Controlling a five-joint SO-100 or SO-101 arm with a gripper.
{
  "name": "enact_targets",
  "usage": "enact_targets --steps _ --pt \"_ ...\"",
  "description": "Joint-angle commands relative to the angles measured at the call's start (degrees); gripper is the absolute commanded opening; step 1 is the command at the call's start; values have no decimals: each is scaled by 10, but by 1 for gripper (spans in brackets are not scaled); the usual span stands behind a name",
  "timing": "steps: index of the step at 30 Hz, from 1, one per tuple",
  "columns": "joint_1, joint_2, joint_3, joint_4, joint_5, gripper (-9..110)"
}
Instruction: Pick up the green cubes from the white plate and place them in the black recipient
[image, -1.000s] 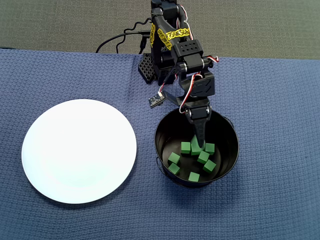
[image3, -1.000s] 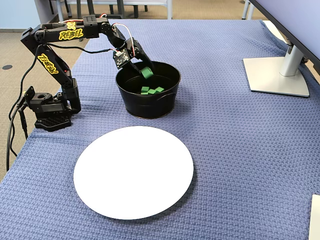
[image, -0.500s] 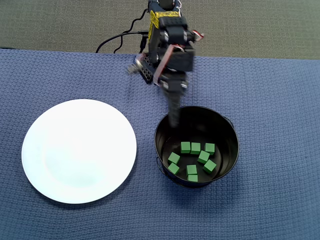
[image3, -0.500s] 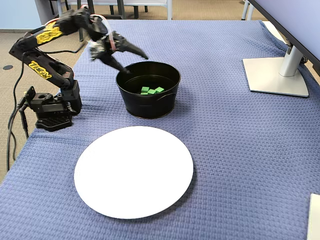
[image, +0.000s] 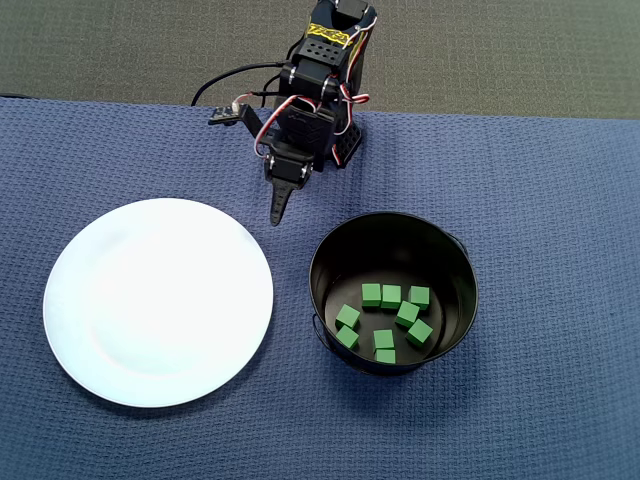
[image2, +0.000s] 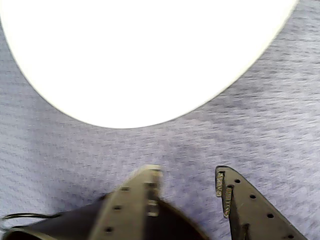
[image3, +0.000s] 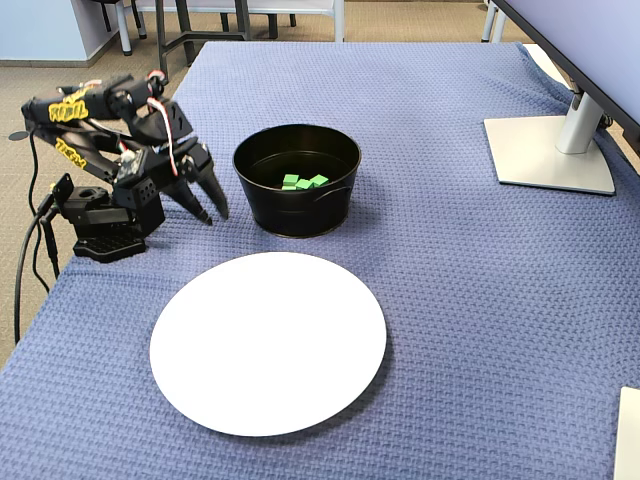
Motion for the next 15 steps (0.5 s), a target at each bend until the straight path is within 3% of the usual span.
enact_targets --steps 1,15 --pt "1 81 71 -31 12 0" --pt "-40 98 104 -13 22 0"
